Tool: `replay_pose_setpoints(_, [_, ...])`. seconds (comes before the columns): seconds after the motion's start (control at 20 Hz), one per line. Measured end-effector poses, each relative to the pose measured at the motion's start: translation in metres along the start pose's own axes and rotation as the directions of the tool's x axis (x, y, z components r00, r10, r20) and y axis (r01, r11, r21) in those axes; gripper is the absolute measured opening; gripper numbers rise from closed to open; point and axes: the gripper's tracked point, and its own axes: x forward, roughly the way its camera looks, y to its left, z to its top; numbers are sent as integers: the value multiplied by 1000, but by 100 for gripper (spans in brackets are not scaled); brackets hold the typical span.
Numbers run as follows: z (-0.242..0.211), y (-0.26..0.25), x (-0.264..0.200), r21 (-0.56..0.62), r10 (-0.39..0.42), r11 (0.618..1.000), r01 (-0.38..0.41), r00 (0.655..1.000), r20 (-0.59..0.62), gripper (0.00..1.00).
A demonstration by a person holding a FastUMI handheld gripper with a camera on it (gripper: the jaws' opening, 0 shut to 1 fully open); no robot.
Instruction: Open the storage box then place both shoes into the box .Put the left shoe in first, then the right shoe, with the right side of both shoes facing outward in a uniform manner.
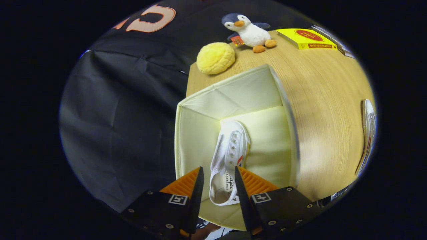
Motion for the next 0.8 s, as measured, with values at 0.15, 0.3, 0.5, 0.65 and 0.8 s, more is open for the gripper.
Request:
replay_pose_setpoints(0.15, [22, -10, -43, -46, 47, 998, -42, 993, 105, 65])
replay_pose_setpoints(0.3, [41, -40, -83, -89, 39, 996, -21, 979, 201, 73])
replay_pose_setpoints(0.5, [51, -102, -121, -116, -23, 991, 60, 956, 294, 85])
replay_pose_setpoints(0.65, [47, -153, -145, -132, -121, 976, 175, 932, 342, 96])
replay_pose_setpoints(0.8, [41, -213, -162, -126, -216, 952, 279, 904, 368, 97])
